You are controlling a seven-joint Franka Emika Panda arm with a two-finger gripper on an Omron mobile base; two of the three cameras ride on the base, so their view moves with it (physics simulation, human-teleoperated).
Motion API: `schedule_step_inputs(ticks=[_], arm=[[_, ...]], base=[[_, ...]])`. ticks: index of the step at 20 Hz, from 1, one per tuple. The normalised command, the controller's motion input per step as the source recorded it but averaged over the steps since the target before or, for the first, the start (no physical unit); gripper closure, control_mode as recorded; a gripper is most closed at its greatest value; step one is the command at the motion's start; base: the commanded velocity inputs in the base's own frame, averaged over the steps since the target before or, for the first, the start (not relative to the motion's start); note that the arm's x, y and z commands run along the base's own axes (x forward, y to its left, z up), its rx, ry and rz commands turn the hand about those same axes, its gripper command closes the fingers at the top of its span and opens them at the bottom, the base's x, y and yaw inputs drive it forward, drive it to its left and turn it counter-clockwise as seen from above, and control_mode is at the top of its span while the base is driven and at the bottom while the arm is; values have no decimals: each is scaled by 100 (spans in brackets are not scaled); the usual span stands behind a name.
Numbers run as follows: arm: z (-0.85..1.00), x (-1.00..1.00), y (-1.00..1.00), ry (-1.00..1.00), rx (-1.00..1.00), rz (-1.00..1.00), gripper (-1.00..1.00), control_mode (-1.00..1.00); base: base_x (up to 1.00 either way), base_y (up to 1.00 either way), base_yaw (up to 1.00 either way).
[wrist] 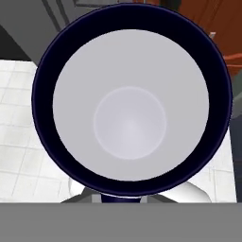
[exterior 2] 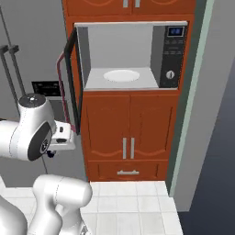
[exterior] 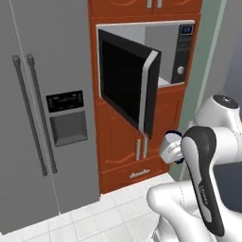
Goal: Pick the mug from the counter and place it inside the microwave. Then close the microwave.
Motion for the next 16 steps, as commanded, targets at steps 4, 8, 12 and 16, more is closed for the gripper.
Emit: schedule_step_inputs(ticks=[4,8,12,16], arm=[[0,0,0,0,0,0,100,100],[0,0,0,0,0,0,100,100],[0,0,0,0,0,0,100,100],[0,0,0,0,0,0,100,100]], base=[[-24,-97,0],[21,-57,9],[31,-13,20],[44,0,24]])
